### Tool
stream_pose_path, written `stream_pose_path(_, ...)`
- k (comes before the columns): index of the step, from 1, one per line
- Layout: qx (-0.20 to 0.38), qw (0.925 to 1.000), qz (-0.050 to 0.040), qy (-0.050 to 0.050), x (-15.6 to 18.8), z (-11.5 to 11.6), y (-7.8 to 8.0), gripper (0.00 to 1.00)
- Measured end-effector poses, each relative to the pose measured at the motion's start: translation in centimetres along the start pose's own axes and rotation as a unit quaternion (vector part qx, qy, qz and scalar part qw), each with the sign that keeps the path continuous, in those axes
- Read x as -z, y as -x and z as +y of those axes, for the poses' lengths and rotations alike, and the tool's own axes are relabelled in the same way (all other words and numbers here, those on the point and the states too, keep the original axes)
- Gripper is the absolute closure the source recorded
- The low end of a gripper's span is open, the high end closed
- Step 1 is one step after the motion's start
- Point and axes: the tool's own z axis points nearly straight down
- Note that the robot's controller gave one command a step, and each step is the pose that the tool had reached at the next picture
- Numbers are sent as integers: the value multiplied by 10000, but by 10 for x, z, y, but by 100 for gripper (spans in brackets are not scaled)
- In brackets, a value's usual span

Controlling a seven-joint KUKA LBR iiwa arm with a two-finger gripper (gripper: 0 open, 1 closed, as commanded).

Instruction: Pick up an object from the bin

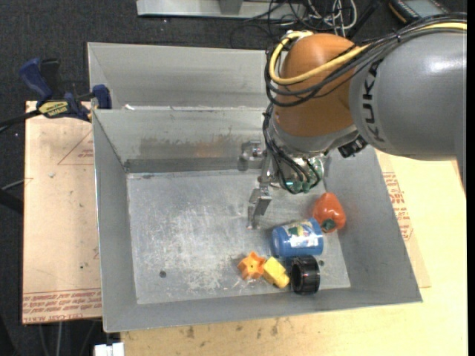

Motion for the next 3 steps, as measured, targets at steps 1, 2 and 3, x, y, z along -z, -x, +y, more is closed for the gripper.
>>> stream_pose_path(1, -9, 10000, -37, 3, 4, 0, 2, 0)
stream_pose_path(2, 117, 9999, -67, 5, -48, -34, -4, 0)
stream_pose_path(3, 907, 9959, 4, 3, -57, -71, -30, 0)
